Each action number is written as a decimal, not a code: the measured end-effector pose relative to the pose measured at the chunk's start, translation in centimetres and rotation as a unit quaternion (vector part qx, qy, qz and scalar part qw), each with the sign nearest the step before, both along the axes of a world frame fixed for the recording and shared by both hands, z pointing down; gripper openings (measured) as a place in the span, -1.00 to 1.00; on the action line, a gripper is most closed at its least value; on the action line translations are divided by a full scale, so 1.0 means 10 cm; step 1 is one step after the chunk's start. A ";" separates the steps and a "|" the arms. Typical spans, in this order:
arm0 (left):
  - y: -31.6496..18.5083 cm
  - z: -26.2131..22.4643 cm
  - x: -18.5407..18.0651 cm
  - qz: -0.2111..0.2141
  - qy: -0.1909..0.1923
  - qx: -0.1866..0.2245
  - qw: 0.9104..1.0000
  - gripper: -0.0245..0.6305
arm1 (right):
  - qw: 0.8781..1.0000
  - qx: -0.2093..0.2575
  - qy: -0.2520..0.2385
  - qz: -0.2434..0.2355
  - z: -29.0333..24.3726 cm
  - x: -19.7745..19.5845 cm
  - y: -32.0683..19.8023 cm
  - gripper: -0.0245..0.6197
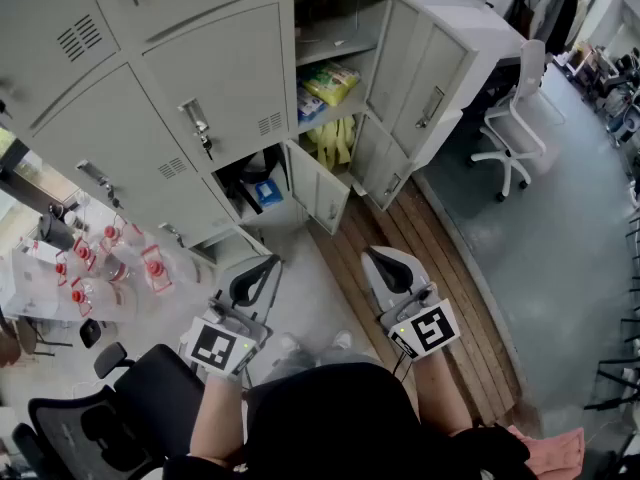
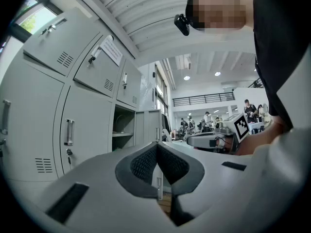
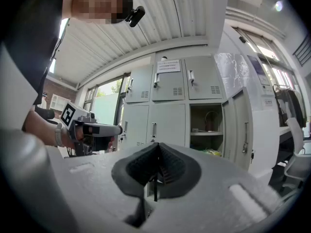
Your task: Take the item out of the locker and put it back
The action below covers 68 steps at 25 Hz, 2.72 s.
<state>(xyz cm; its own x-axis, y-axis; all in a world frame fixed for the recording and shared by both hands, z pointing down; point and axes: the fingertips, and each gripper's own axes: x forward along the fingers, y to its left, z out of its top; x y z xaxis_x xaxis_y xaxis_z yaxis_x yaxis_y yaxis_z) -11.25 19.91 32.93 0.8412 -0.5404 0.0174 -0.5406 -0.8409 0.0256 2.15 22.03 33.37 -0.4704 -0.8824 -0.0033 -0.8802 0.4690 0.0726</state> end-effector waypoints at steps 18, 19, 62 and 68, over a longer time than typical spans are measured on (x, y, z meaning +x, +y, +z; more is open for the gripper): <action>0.06 0.13 0.76 -0.023 -0.057 0.012 0.998 -0.89 | 0.999 -0.003 -0.048 -0.009 0.19 0.87 0.04 -0.93; 0.06 0.14 0.79 -0.025 -0.064 0.013 0.998 -0.89 | 0.999 -0.004 -0.050 -0.011 0.20 0.90 0.03 -0.93; -2.06 0.71 0.00 0.059 -0.063 -0.096 0.992 -0.89 | 0.991 -0.080 0.016 0.109 0.77 0.34 -2.73 -0.93; -2.22 0.84 -0.05 0.037 -0.085 -0.063 0.994 -0.89 | 0.990 -0.081 0.014 0.111 0.88 0.59 -3.07 -0.93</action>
<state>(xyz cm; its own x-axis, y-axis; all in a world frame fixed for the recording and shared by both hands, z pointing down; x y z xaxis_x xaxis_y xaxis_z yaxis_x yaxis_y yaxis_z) -11.72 -2.30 41.30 0.8576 -0.4621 0.2257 -0.4832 -0.8743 0.0463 8.08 -8.62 42.19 -0.2624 -0.9522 0.1565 -0.9618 0.2712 0.0373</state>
